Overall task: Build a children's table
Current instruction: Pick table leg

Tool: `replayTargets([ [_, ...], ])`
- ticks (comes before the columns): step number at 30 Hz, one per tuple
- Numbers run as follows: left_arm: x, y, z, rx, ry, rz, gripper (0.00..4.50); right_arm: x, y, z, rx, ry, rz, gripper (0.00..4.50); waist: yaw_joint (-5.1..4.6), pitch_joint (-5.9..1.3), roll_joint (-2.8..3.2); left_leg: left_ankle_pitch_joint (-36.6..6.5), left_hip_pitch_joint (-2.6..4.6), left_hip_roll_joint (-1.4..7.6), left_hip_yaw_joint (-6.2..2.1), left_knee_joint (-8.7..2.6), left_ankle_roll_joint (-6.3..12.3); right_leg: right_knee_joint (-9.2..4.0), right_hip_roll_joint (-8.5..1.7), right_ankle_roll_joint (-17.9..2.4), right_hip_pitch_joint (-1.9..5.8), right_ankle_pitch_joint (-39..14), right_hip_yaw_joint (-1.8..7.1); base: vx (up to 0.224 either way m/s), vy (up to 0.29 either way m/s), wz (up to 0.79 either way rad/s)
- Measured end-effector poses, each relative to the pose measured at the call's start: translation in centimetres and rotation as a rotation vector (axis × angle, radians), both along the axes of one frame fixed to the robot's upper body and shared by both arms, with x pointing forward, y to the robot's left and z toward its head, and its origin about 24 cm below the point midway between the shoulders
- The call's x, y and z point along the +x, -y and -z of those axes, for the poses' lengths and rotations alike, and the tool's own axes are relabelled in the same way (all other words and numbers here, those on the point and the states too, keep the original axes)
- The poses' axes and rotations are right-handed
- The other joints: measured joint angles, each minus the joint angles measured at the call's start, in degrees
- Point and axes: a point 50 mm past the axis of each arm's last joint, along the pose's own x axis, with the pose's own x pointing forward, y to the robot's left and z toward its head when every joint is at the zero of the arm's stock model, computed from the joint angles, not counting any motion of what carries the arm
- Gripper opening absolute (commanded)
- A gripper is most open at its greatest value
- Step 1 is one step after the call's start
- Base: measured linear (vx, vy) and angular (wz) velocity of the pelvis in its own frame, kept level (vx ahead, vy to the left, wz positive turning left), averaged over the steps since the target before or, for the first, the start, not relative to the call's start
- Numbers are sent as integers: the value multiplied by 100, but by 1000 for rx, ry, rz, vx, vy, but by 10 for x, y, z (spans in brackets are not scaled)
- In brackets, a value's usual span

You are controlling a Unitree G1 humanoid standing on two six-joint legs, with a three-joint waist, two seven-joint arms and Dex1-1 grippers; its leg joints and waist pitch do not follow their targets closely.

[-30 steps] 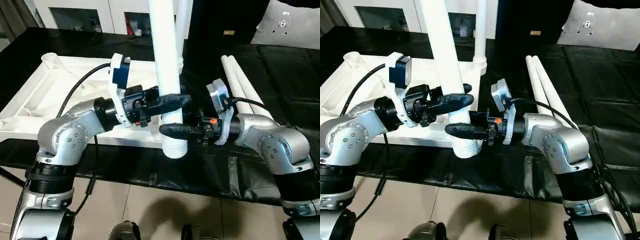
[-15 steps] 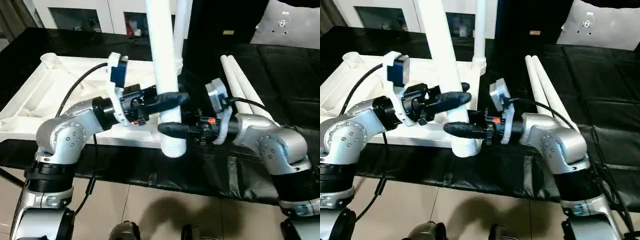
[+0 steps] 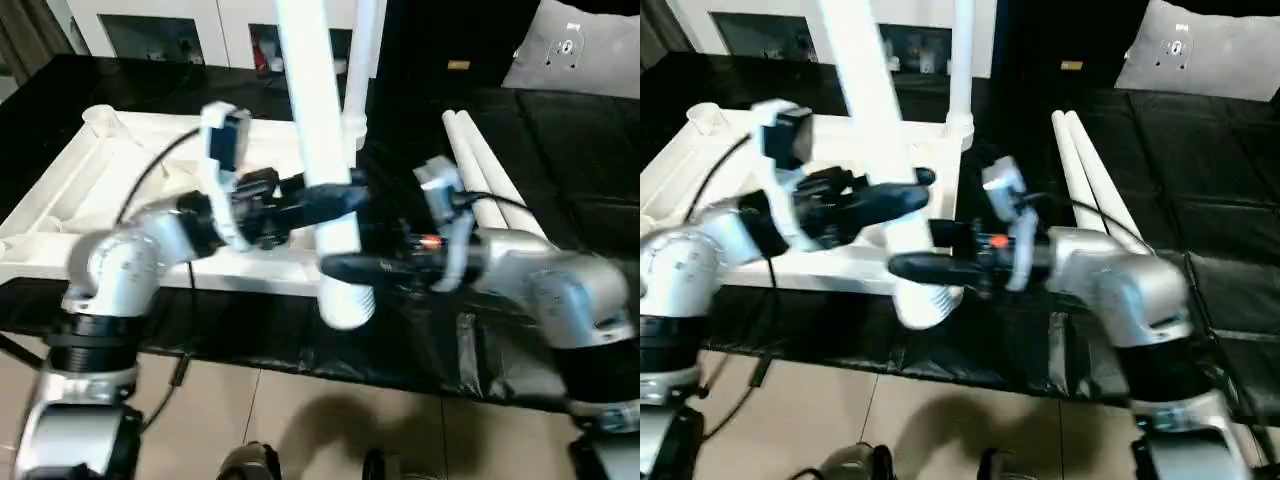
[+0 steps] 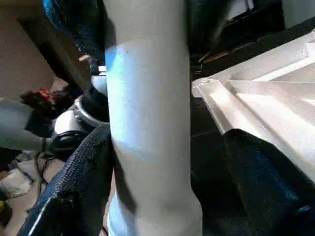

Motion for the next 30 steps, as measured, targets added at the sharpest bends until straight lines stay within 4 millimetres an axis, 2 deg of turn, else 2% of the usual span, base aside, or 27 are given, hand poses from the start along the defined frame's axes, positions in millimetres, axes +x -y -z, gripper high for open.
replayTargets([
  [2,-2,-1,-2,-19,-9,38,191,-1,4,-2,11,-14,-18,397,3,0,0,0,0,0,0,0,0,0,0,0,1,0,0,0,0,0],
  [10,-5,-2,-11,-39,18,119,191,-3,19,-8,16,-37,-32,398,6,0,0,0,1,0,0,-2,0,-1,0,0,0,0,0,0,0,0],
  [17,0,7,-5,53,61,89,190,-1,5,-5,-13,-26,-47,398,-9,0,0,2,2,0,0,-8,-4,-1,1,3,-2,-2,0,0,0,0],
  [30,5,18,1,141,131,77,190,-1,-7,3,-102,17,-88,398,6,0,0,3,1,-1,1,-12,-4,-4,0,4,-2,-3,0,0,0,0],
])
